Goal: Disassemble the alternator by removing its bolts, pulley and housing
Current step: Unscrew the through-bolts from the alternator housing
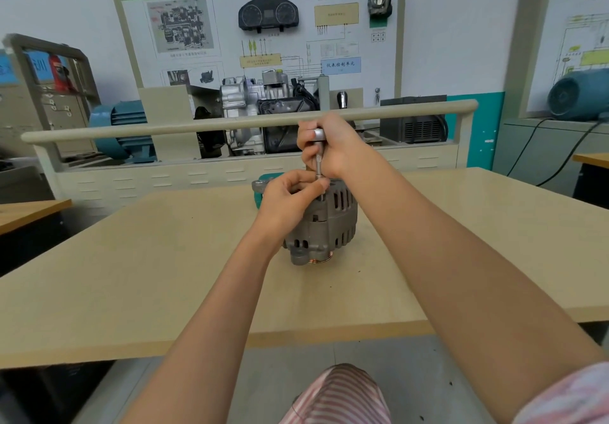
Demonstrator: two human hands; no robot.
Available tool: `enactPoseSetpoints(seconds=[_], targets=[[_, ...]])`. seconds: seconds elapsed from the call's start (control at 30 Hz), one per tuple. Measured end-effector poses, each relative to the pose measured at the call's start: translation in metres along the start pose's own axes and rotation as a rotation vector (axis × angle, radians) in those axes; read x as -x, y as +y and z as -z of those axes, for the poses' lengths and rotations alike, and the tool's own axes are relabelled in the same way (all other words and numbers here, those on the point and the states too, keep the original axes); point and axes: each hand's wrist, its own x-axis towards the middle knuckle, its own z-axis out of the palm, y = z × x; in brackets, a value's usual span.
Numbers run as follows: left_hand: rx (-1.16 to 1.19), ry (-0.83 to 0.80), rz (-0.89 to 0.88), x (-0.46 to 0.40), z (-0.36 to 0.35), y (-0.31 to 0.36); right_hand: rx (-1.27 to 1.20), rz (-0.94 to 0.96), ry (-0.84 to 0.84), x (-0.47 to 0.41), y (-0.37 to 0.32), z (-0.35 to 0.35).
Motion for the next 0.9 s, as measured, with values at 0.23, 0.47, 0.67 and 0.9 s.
enactPoseSetpoints(seconds=[0.23,0.47,0.67,0.9], targets=[[-0.032,0.017,-0.038,-0.001,0.0,-0.003,-0.018,0.53,0.47,-0.004,0.024,-0.016],[0.011,-0.005,-0.016,0.0,0.0,-0.003,0.104,0.031,0.041,-0.002,0.002,-0.005],[-0.025,0.025,-0.057,-0.002,-0.002,-0.003,-0.082,0.412,0.434,-0.003,0.018,-0.01],[-0.012,0.021,-0.031,0.001,-0.001,-0.003,0.184,0.198,0.246,0.0,0.011,-0.017]])
